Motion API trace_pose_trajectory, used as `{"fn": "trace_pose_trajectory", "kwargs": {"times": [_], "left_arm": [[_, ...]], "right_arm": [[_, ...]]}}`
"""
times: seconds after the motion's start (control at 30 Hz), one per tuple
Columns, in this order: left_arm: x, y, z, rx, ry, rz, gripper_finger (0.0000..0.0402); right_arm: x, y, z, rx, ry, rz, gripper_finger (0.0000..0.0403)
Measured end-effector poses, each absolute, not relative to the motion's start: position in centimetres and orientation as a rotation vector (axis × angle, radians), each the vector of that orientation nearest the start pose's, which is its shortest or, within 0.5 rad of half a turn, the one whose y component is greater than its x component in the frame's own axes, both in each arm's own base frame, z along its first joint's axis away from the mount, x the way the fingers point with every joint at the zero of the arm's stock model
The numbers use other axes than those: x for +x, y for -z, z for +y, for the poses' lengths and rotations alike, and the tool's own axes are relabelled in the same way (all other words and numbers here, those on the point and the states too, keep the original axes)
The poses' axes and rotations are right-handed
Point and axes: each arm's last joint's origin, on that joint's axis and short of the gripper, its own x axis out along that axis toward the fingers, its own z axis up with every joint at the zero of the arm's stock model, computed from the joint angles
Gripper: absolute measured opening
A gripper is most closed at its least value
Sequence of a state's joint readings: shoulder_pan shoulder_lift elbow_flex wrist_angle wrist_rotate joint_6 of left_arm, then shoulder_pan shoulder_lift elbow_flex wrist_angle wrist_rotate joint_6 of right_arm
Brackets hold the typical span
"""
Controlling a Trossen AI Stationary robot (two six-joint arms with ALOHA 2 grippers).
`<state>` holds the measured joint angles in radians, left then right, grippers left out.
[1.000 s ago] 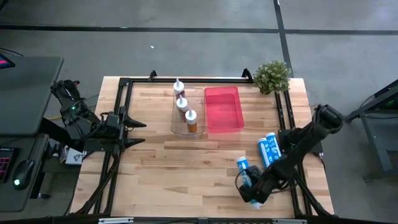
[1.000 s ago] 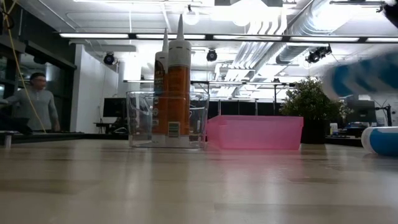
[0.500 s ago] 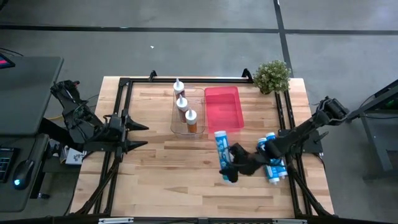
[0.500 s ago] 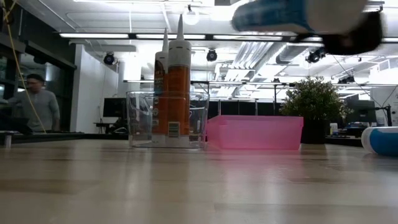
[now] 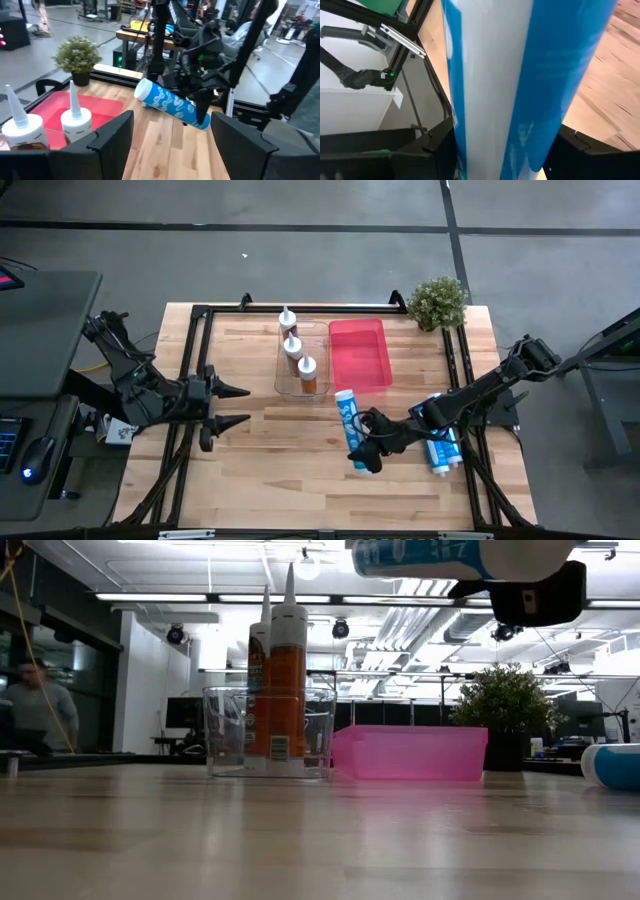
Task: Pick & place silicon tubes, Sealant and Lysol wipes
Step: Put the bottom blue sealant into the red bin
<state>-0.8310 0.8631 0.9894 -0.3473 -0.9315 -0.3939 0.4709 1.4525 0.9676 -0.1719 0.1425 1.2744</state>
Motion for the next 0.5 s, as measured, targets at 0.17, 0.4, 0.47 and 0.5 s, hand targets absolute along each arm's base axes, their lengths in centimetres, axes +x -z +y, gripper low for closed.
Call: {"fn": "trace_pose_trajectory", "kwargs": {"times": [0.17, 0.4, 0.47, 0.5], "left_arm": [[13.2, -37.5, -11.0, -0.252, -0.129, 0.114, 0.0259], [13.2, -37.5, -11.0, -0.264, -0.13, 0.112, 0.0259], [13.2, -37.5, -11.0, -0.265, -0.131, 0.112, 0.0259], [13.2, -37.5, -11.0, -0.266, -0.131, 0.112, 0.0259]], "right_arm": [[27.7, -24.4, 13.4, 1.013, 0.148, 0.742, 0.0211], [27.8, -24.9, 10.1, 1.018, 0.244, 0.752, 0.0211], [27.7, -25.3, 8.8, 1.023, 0.267, 0.755, 0.0211], [27.7, -25.5, 8.1, 1.026, 0.27, 0.75, 0.0211]]}}
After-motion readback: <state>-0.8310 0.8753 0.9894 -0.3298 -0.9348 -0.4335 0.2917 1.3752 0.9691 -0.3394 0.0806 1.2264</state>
